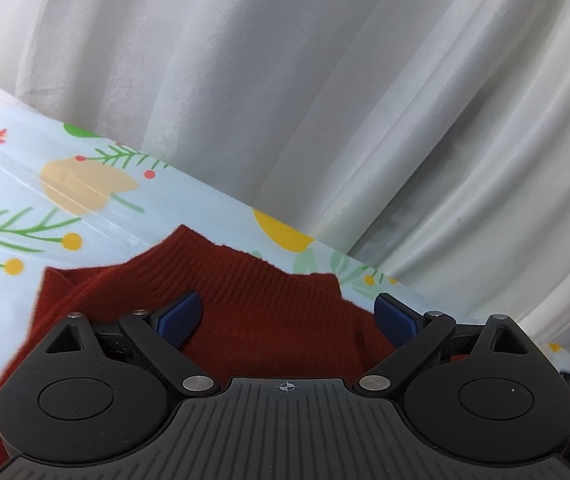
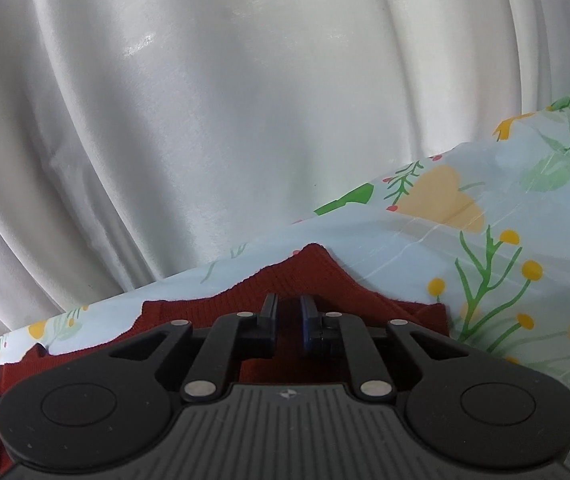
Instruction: Fold small clothes
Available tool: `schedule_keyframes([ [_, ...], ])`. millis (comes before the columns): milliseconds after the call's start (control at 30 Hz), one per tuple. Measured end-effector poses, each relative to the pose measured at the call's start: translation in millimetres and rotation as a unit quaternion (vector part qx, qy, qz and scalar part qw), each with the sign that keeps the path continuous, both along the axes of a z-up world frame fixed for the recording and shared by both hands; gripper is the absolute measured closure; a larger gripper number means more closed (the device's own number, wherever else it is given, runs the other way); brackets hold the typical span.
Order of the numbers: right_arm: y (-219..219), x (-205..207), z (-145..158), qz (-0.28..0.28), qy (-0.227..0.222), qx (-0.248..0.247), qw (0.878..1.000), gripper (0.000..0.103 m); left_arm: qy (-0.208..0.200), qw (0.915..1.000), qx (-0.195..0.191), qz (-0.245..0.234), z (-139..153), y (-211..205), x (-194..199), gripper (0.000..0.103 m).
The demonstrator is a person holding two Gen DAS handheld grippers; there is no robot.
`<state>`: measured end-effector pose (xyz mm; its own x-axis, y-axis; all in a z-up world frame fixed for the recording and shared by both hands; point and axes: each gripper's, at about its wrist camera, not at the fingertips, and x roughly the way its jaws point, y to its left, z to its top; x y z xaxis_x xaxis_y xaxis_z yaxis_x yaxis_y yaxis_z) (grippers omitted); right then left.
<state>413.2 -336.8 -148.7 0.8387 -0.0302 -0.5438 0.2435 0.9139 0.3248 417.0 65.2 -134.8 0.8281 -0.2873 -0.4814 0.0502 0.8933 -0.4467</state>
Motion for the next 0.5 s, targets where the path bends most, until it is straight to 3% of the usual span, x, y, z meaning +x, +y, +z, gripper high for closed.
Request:
schedule_keyframes([
  [33,1.9,1.7,-0.8,-0.001,0.001,-0.004,1.0,0.093,0.0,0.9999,0.011,0.0,1.5,2.6,-3.8,0.015],
  [100,4.9,-0.2,1.7,-0.014,0.006,-0.027,1.0,0.091,-0.002,0.9988,0.048,0.009,6.7,8.2,-13.2,0.009],
  [167,6.5,-8.7,8.2,-0.033,0.014,-0.059,0.998,0.081,0.013,0.9923,0.112,0.051,12.4,16.0,-23.1,0.006],
  [233,9.1,-22.4,16.7,-0.032,0.029,-0.096,0.994,0.08,0.035,0.9883,0.13,0.073,18.9,32.0,-33.6,0.006],
  [300,14.9,-44.0,26.2,-0.026,0.039,-0.146,0.988,0.076,0.052,0.9784,0.176,0.094,25.4,44.0,-46.8,0.006],
  [367,15.9,-75.9,35.8,-0.004,0.033,-0.143,0.989,0.071,0.06,0.9709,0.208,0.102,32.2,54.8,-65.7,0.006],
  [433,14.5,-110.0,42.0,0.024,0.025,-0.1,0.994,0.059,0.054,0.9805,0.165,0.092,39.1,70.8,-92.9,0.005],
  [500,15.9,-139.9,42.1,0.037,0.027,-0.067,0.997,0.054,0.064,0.9903,0.087,0.088,41.7,84.8,-116.5,0.003],
])
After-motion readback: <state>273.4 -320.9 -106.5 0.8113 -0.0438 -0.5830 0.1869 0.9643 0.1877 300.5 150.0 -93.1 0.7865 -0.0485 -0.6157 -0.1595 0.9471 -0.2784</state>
